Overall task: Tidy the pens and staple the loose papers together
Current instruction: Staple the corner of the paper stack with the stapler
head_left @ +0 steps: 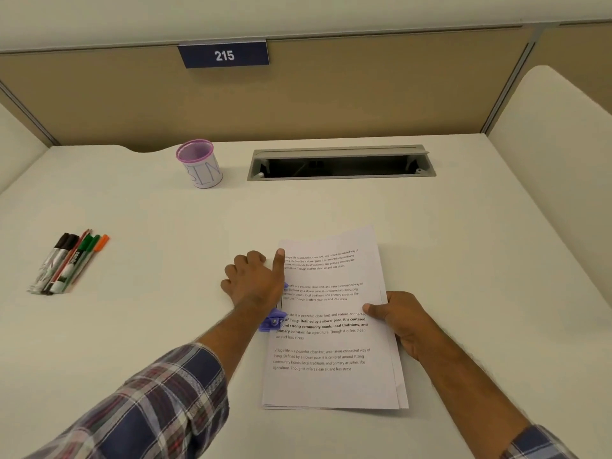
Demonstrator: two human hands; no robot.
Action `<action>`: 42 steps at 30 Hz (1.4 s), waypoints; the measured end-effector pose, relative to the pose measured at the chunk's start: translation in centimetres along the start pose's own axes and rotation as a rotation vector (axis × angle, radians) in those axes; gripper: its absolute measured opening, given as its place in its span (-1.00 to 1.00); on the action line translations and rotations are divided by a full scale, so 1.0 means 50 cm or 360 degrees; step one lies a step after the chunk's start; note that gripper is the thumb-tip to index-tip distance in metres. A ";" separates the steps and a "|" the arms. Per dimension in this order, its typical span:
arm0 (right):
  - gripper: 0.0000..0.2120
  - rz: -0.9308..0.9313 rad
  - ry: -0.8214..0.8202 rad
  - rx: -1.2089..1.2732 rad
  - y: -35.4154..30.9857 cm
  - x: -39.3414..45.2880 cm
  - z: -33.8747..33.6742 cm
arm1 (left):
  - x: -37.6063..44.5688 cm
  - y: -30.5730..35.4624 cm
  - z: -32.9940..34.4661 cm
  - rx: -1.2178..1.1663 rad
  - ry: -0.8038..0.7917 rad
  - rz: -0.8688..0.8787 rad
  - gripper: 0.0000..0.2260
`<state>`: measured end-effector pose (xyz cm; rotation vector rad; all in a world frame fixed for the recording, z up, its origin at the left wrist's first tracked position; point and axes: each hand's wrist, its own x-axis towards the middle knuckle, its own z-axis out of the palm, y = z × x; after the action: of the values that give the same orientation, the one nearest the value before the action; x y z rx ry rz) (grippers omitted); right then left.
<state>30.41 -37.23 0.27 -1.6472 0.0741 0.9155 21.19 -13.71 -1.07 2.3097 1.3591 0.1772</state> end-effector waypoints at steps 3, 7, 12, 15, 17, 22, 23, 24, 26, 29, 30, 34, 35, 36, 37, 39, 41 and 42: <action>-0.91 0.0001 -0.0003 -0.0012 0.001 0.000 -0.002 | 0.001 -0.002 0.005 0.0016 0.0051 0.0008 -0.50; -0.91 0.0001 0.0000 -0.0019 0.003 0.000 -0.004 | 0.004 -0.010 0.018 -0.0030 0.0086 -0.0029 -0.53; -0.89 0.0008 -0.0024 0.0009 0.003 0.008 -0.008 | 0.010 -0.017 0.035 -0.0045 0.0203 0.0016 -0.61; -0.89 0.0026 -0.0030 0.0034 0.003 0.010 -0.009 | 0.015 -0.012 0.035 -0.0082 0.0194 -0.0013 -0.61; -0.89 0.0029 -0.0037 0.0031 0.003 0.010 -0.010 | 0.014 -0.016 0.037 -0.0088 0.0192 -0.0007 -0.61; -0.89 0.0004 -0.0016 0.0023 0.010 0.013 -0.008 | 0.014 -0.016 0.035 -0.0100 0.0173 -0.0010 -0.61; -0.89 0.0004 -0.0005 0.0022 0.011 0.013 -0.007 | 0.014 -0.015 0.034 -0.0106 0.0168 -0.0014 -0.61; -0.88 0.0006 0.0001 0.0021 0.012 0.013 -0.007 | 0.014 -0.016 0.034 -0.0111 0.0167 -0.0016 -0.61; -0.88 0.0018 -0.0003 0.0015 0.012 0.014 -0.008 | 0.013 -0.017 0.034 -0.0106 0.0168 -0.0003 -0.61; -0.86 0.0050 -0.0018 0.0007 0.008 0.017 -0.011 | 0.013 -0.016 0.031 -0.0106 0.0150 0.0003 -0.60; -0.86 0.0061 -0.0023 0.0006 0.007 0.018 -0.012 | 0.013 -0.016 0.030 -0.0107 0.0140 0.0005 -0.59; -0.84 0.0091 -0.0027 -0.0016 0.002 0.010 -0.009 | 0.011 -0.014 0.023 -0.0105 0.0083 0.0016 -0.57; -0.83 0.0094 -0.0020 -0.0030 0.000 0.007 -0.008 | 0.011 -0.014 0.021 -0.0107 0.0066 0.0013 -0.57; -0.82 0.0097 -0.0012 -0.0043 -0.001 0.004 -0.008 | 0.010 -0.013 0.019 -0.0106 0.0045 0.0009 -0.57; -0.82 0.0100 -0.0010 -0.0052 -0.002 0.003 -0.008 | 0.011 -0.012 0.017 -0.0104 0.0022 -0.0001 -0.57; -0.81 0.0103 -0.0024 -0.0061 -0.003 0.000 -0.008 | 0.017 -0.009 0.010 -0.0119 -0.0049 -0.0055 -0.57; -0.81 0.0088 -0.0037 -0.0083 -0.003 -0.002 -0.007 | 0.029 -0.004 0.001 -0.0151 -0.0162 -0.0141 -0.56; -0.82 0.0078 -0.0029 -0.0095 -0.003 -0.002 -0.006 | 0.035 -0.001 -0.004 -0.0165 -0.0225 -0.0177 -0.55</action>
<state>30.56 -37.50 0.46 -1.6986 0.0757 0.9782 21.98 -12.10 -1.09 2.1136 1.3695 0.0471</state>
